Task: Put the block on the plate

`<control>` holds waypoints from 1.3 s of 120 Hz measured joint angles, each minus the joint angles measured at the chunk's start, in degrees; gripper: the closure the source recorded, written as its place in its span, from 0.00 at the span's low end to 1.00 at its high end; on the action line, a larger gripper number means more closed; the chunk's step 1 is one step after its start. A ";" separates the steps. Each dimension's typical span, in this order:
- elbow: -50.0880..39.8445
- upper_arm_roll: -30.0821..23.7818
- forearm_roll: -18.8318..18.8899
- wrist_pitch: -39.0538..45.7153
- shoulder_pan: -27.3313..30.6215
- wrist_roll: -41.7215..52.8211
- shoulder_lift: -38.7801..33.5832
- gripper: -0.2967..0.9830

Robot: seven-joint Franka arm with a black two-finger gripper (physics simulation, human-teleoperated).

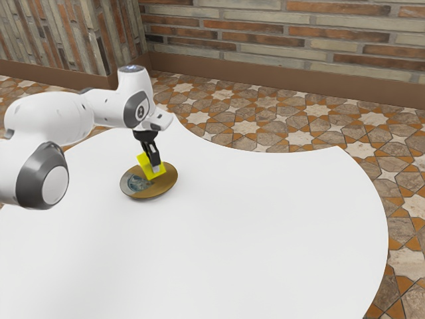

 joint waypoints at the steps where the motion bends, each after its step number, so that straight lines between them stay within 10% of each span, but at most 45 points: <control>1: -0.03 -0.01 -0.01 0.02 0.00 0.00 -0.01 0.45; 52: -0.91 0.35 -0.22 -0.19 0.01 0.12 -3.46 0.27; 156: -30.26 -6.91 -2.64 -16.14 -7.89 -19.12 -46.28 0.23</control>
